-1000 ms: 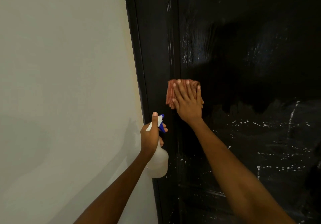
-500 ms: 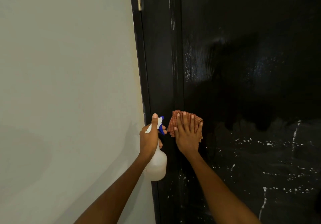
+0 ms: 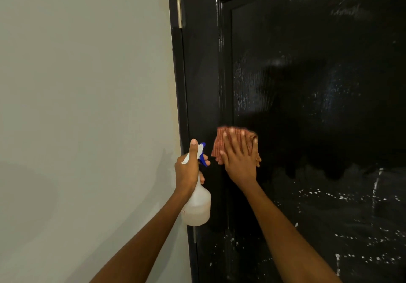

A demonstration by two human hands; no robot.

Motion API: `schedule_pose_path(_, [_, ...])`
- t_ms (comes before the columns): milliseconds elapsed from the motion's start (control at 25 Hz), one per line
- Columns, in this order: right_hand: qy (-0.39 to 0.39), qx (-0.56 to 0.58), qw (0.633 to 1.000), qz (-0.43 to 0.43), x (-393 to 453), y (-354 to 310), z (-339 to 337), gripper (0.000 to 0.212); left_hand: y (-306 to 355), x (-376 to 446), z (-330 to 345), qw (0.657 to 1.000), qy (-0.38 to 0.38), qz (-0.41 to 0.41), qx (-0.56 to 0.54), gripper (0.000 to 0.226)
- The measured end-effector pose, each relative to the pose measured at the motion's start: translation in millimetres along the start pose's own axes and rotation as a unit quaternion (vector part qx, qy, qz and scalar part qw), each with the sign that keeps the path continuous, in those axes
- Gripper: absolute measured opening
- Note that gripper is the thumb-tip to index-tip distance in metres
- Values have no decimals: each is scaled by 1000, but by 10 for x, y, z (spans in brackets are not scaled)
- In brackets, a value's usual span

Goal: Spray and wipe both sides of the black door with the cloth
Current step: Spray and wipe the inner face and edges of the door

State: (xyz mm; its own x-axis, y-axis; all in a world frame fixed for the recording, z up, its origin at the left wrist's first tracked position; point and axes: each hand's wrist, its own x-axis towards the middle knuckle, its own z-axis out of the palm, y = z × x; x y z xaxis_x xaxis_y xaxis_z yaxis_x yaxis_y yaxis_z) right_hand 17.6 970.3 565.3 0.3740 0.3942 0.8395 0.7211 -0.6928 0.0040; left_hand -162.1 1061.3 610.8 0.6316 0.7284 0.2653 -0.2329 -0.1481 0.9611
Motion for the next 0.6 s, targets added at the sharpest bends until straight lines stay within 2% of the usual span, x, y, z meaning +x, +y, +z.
schedule_pose_path(160, [-93,-50,991,-86,-1492,598,312,82,-361,-263,168,999,-29,-22,-4,68])
schedule_pose_path(280, [-84,-77,992,-54,-1705,1066,4,73,-584,-432,387,998,-56,-42,-7,70])
schedule_pose_path(360, [-55,-86,995,15,-1515,1392,-306,70,-633,-510,563,997,-73,-32,-1,70])
schedule_pose_path(480, [38,-58,981,181,-1119,1911,-819,74,-603,-564,774,996,-91,-8,1,66])
schedule_pose_path(600, [142,6,921,363,-779,1940,-1007,71,-578,-577,855,995,-100,1,-11,66])
